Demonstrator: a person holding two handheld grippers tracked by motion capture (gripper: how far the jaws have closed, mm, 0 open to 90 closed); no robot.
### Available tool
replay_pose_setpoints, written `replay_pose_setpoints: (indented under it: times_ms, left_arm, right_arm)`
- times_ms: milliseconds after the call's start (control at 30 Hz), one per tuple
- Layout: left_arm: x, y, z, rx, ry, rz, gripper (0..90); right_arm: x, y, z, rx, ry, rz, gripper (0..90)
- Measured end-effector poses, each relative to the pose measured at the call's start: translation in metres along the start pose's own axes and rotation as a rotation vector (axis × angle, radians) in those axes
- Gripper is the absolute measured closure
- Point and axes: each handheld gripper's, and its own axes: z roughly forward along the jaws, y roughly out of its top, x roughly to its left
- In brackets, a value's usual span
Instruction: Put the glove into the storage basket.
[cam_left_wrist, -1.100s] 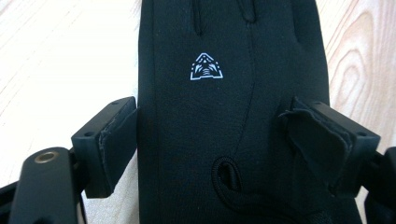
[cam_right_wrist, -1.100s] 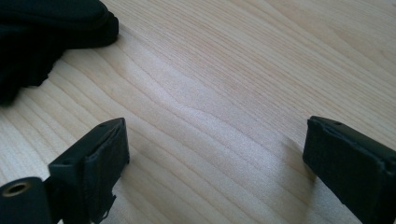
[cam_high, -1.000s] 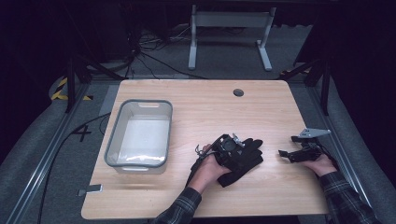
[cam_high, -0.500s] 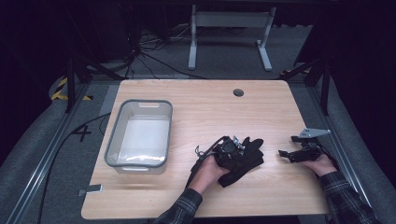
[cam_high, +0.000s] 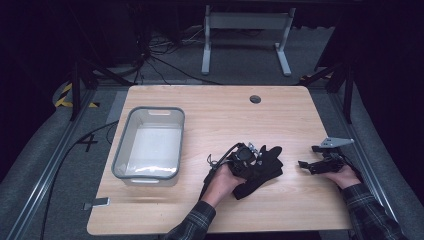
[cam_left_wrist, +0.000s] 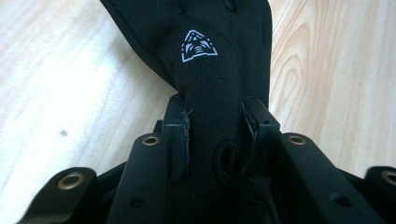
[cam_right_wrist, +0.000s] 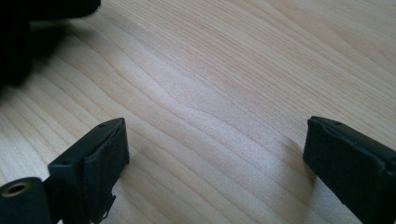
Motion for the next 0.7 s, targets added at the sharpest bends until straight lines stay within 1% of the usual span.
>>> replay_pose_setpoints:
  times_ms: [33,100,133,167,267,300,333,400,433,567,700]
  left_arm:
    - [0.000,0.000,-0.004,-0.008,0.003,-0.003,67.8]
    - [0.002,0.000,-0.014,-0.031,0.000,-0.034,67.7]
    - [0.002,0.000,-0.014,-0.031,0.000,-0.034,67.8]
    - [0.002,0.000,-0.020,-0.030,0.011,-0.036,67.7]
    - [0.003,0.001,-0.030,-0.042,0.023,-0.040,67.7]
    - [0.004,0.001,-0.034,-0.052,0.027,-0.045,67.6]
    - [0.005,0.001,-0.037,-0.052,0.025,-0.054,67.6]
    - [0.006,0.001,-0.045,-0.054,0.044,-0.054,67.6]
    - [0.006,0.001,-0.045,-0.054,0.044,-0.054,67.6]
    - [0.010,-0.001,-0.059,-0.070,0.059,-0.073,67.6]
    - [0.015,-0.004,-0.077,-0.087,0.095,-0.087,67.6]
  right_arm:
    - [0.000,0.000,0.000,0.000,0.000,0.000,7.3]
    - [0.000,0.000,0.000,0.000,0.000,0.000,7.3]
    - [0.000,0.000,0.000,0.000,0.000,0.000,7.3]
    - [0.000,0.000,0.000,0.000,0.000,0.000,7.3]
    - [0.000,0.000,0.000,0.000,0.000,-0.001,7.2]
    - [0.000,0.000,0.000,0.001,0.000,-0.001,7.2]
    - [0.000,0.000,0.000,0.001,0.000,-0.001,7.2]
    - [0.000,0.000,0.000,0.001,0.000,-0.001,7.2]
    - [0.000,0.000,0.000,0.001,0.000,-0.001,7.2]
    - [0.000,0.000,0.000,0.001,0.000,-0.001,7.2]
    - [0.000,0.000,0.000,0.001,0.000,-0.001,7.1]
